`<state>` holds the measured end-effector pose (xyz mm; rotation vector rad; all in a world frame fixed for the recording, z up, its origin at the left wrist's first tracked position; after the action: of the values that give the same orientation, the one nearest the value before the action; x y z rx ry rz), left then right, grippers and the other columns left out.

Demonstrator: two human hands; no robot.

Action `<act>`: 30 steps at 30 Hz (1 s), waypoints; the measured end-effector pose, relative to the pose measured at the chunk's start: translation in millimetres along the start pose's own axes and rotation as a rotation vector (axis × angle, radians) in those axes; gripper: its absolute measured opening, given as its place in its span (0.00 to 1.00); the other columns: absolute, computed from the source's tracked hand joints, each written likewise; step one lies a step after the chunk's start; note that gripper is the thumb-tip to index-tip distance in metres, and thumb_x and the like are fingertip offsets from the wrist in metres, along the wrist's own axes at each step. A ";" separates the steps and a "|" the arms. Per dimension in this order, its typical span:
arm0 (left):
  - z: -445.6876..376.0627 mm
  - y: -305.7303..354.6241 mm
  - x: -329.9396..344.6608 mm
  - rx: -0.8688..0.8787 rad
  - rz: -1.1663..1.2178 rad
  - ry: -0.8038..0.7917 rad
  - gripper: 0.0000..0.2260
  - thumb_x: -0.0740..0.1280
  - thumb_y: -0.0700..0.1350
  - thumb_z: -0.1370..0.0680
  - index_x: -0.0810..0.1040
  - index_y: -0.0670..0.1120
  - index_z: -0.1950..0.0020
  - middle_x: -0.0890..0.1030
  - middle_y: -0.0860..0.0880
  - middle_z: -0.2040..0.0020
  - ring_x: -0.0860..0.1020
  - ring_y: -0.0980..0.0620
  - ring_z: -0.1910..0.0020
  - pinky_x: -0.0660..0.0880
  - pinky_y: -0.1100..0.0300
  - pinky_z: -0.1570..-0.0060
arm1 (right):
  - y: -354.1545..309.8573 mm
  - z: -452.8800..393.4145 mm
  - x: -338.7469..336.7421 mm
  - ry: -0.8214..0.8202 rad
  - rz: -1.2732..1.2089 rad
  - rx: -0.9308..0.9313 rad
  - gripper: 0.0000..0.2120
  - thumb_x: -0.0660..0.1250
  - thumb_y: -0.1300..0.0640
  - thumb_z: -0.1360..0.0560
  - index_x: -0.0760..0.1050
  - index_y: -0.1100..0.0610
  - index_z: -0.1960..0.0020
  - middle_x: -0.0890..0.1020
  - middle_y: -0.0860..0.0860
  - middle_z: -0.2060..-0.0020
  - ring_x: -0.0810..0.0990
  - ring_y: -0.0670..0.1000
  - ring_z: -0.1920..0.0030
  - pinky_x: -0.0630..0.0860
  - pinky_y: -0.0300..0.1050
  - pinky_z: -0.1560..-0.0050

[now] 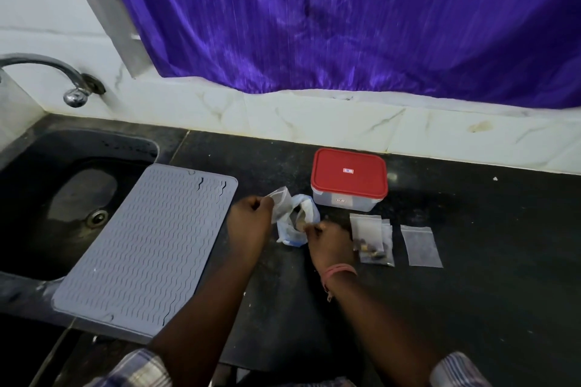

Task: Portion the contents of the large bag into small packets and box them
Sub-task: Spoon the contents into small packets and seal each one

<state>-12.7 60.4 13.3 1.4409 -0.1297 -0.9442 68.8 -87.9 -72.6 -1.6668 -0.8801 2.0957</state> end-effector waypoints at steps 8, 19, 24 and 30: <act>-7.2 6.5 -4.0 0.082 0.020 -0.195 0.16 0.65 0.47 0.23 0.75 0.35 0.62 0.76 0.37 0.67 0.72 0.52 0.70 0.67 0.56 0.67 | -26.4 8.8 -27.3 0.113 -0.385 -0.240 0.15 0.63 0.50 0.20 0.78 0.49 0.35 0.82 0.46 0.41 0.79 0.45 0.40 0.76 0.44 0.38; 10.3 30.5 18.9 0.101 0.315 -0.469 0.10 0.71 0.49 0.20 0.85 0.43 0.48 0.87 0.44 0.54 0.86 0.42 0.51 0.81 0.40 0.46 | -39.2 11.5 -67.9 0.127 -0.893 -0.029 0.03 0.70 0.60 0.22 0.83 0.56 0.54 0.86 0.51 0.59 0.83 0.50 0.57 0.81 0.47 0.52; 14.6 37.5 27.7 0.131 0.331 -0.439 0.05 0.73 0.45 0.22 0.87 0.45 0.52 0.87 0.41 0.56 0.85 0.38 0.53 0.80 0.38 0.50 | -28.9 13.7 -79.3 0.120 -0.867 -0.034 0.04 0.70 0.59 0.22 0.83 0.58 0.54 0.86 0.54 0.58 0.83 0.50 0.57 0.81 0.51 0.53; 26.4 55.2 41.0 0.153 0.363 -0.536 0.06 0.73 0.43 0.22 0.86 0.40 0.53 0.85 0.44 0.65 0.82 0.54 0.69 0.75 0.63 0.69 | -28.8 17.6 -92.6 0.120 -0.858 -0.040 0.08 0.66 0.59 0.21 0.78 0.61 0.56 0.76 0.56 0.69 0.71 0.49 0.67 0.70 0.50 0.64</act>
<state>23.8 6.5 47.8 1.2131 -0.8464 -1.0081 73.1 -126.0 18.3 -1.1021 -1.2991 1.3776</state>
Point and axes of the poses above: each hand's wrist, its own z-axis away from the middle knuckle, its own x-axis out of the palm, y = z × x, the point moved 3 cm from there along -z, towards the middle knuckle
